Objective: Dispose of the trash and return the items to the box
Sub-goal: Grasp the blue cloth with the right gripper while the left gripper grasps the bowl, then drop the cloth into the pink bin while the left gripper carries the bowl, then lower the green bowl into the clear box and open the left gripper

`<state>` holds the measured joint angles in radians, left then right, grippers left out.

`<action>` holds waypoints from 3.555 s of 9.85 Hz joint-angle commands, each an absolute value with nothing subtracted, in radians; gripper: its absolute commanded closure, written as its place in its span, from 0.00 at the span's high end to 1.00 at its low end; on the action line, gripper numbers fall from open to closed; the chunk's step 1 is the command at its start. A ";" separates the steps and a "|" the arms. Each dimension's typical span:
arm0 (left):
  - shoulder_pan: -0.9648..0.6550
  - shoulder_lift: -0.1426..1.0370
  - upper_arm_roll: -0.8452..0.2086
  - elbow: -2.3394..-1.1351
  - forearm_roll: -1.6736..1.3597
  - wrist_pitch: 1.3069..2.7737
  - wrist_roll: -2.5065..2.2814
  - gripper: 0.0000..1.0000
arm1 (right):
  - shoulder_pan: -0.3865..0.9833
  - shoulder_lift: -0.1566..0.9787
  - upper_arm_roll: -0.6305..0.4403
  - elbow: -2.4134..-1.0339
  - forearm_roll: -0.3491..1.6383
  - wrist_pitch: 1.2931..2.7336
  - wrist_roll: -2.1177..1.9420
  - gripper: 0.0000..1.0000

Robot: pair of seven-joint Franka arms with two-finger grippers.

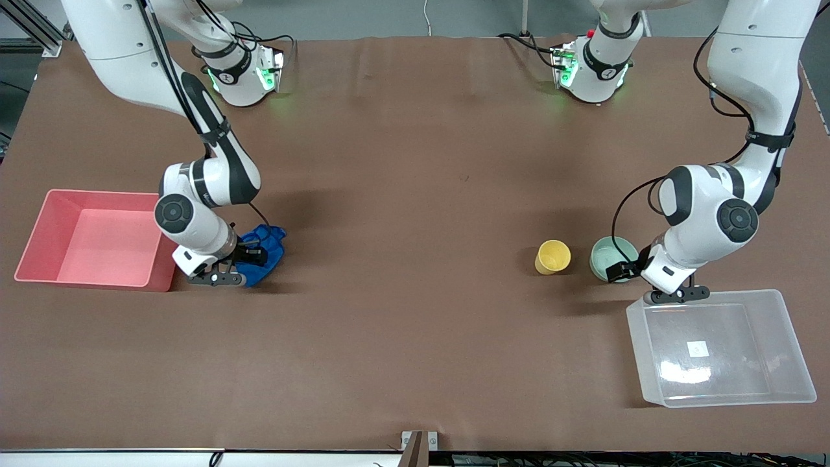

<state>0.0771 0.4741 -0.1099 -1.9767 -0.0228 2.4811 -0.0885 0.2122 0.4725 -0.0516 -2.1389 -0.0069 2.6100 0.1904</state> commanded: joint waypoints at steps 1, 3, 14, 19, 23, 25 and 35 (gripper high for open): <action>0.103 0.511 -0.114 -1.993 -0.023 2.499 -0.042 0.98 | 0.203 0.456 -0.043 -2.183 0.006 2.649 0.202 0.03; 0.107 0.528 -0.112 -1.999 -0.023 2.500 -0.032 0.98 | 0.195 0.456 -0.037 -2.165 0.006 2.639 0.216 0.01; 0.106 0.479 -0.113 -2.066 -0.023 2.488 -0.017 0.00 | -0.121 0.252 -0.187 -1.860 -0.061 2.017 -0.407 0.02; 0.139 0.438 -0.112 -1.673 -0.023 2.078 0.124 0.00 | -0.178 0.359 -0.225 -2.123 -0.060 2.474 -0.500 0.11; 0.198 0.647 -0.104 -1.349 0.003 2.039 0.239 0.00 | -0.187 0.380 -0.222 -2.119 -0.025 2.484 -0.539 1.00; 0.199 0.753 -0.072 -1.217 0.015 2.055 0.241 0.00 | -0.167 0.318 -0.224 -2.045 0.064 2.377 -0.517 1.00; 0.172 0.896 -0.021 -1.218 0.023 2.329 0.150 0.66 | -0.095 -0.035 -0.114 -1.511 0.010 1.430 -0.014 1.00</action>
<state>0.1867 0.9154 -0.0338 -1.2155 -0.0013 2.3343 0.1736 -0.0756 0.0248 -0.1658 -1.4387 0.0374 1.4254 -0.0366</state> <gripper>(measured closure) 0.581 0.000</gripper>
